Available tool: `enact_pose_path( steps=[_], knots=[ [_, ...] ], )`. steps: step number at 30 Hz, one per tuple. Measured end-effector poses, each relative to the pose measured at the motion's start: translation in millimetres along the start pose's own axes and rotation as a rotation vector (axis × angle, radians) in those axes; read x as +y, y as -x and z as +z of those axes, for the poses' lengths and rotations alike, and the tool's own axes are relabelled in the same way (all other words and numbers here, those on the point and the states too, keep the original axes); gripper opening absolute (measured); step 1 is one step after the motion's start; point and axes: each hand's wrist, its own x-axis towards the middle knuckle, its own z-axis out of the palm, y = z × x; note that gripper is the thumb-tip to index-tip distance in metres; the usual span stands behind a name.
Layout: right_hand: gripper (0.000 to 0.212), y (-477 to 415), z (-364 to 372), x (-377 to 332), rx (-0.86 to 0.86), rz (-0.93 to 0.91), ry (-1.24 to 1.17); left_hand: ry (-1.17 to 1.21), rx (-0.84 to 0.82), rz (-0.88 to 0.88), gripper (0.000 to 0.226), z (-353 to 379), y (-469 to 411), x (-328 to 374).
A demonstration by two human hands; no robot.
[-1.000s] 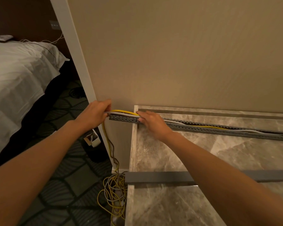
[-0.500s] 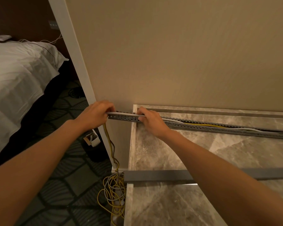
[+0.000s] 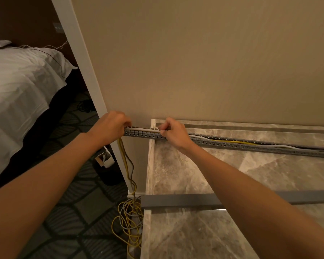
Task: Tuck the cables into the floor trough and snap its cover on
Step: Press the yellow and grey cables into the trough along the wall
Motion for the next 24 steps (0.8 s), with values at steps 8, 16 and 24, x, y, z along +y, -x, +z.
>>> enact_pose_path(
  steps=[8,16,24],
  knots=[
    [0.009,4,-4,2,0.072,-0.065,0.158,-0.312,-0.113,0.083,0.031,6,-2,37],
    [0.010,28,-22,26,0.206,-0.466,0.724,-0.388,-0.138,0.098,0.023,15,-6,56],
    [0.025,37,-41,44,0.183,-0.448,0.823,-0.357,-0.153,0.158,0.023,25,-21,89]
  ],
)
